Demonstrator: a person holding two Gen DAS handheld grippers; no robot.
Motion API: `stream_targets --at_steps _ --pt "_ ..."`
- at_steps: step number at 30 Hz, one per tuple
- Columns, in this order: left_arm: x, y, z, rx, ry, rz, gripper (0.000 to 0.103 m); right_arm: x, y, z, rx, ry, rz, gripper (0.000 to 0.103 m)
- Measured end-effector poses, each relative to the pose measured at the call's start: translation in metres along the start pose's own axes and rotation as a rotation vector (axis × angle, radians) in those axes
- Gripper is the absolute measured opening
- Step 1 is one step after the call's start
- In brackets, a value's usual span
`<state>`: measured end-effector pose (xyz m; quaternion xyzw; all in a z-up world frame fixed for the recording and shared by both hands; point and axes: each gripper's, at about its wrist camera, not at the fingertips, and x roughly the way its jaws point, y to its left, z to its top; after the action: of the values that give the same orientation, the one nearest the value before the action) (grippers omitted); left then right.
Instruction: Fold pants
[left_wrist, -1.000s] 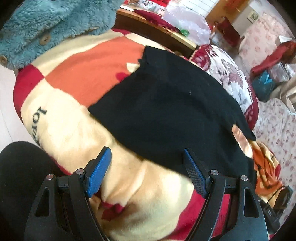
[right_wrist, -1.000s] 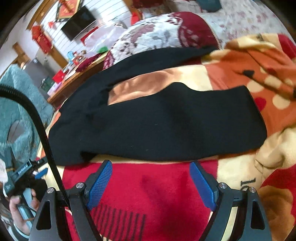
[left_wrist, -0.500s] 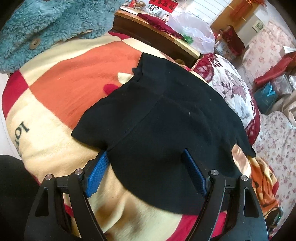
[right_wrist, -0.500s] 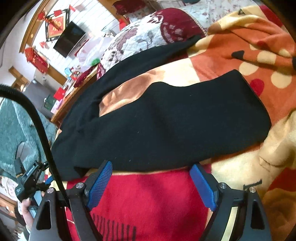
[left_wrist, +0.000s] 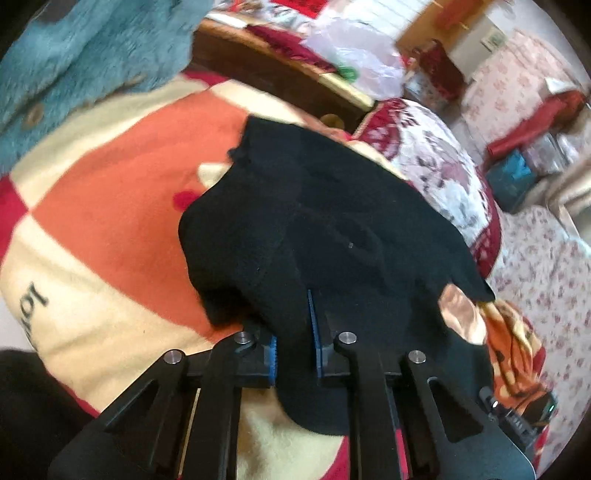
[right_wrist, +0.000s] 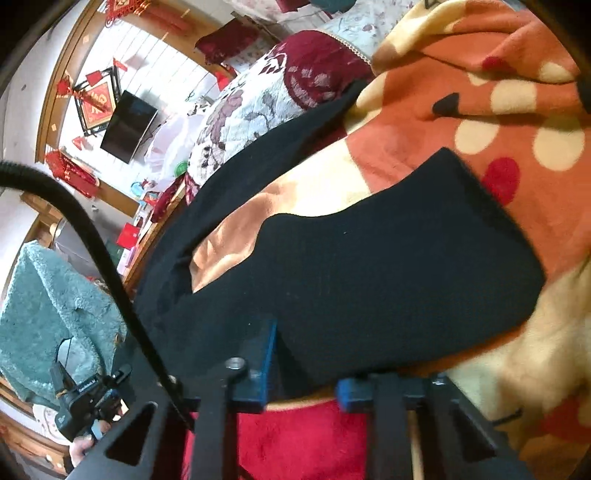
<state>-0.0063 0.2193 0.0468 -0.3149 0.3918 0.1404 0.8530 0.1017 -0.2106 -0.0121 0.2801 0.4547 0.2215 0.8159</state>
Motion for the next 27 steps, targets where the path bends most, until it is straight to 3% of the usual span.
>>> stream_targets --at_steps 4,9,12,17,21,27 --pt "-0.023 -0.005 0.004 0.056 -0.02 -0.039 0.011 -0.015 0.018 0.005 -0.081 -0.018 0.011 0.014" --pt "-0.044 0.006 0.008 0.072 -0.018 -0.031 0.011 -0.032 0.037 -0.001 -0.159 0.001 -0.001 0.014" --pt "-0.042 0.018 0.007 0.079 -0.008 0.025 0.011 -0.028 0.037 -0.013 -0.159 0.042 -0.013 0.014" --pt "-0.011 0.04 -0.005 0.076 0.05 0.115 0.011 0.001 0.019 -0.037 -0.153 0.177 -0.106 0.013" --pt "-0.012 0.03 -0.007 0.14 0.035 0.151 0.012 -0.009 0.021 -0.029 -0.218 0.137 -0.208 0.013" --pt "-0.026 0.028 -0.009 0.153 0.048 0.193 0.026 -0.039 0.004 -0.014 -0.069 0.117 -0.125 0.018"
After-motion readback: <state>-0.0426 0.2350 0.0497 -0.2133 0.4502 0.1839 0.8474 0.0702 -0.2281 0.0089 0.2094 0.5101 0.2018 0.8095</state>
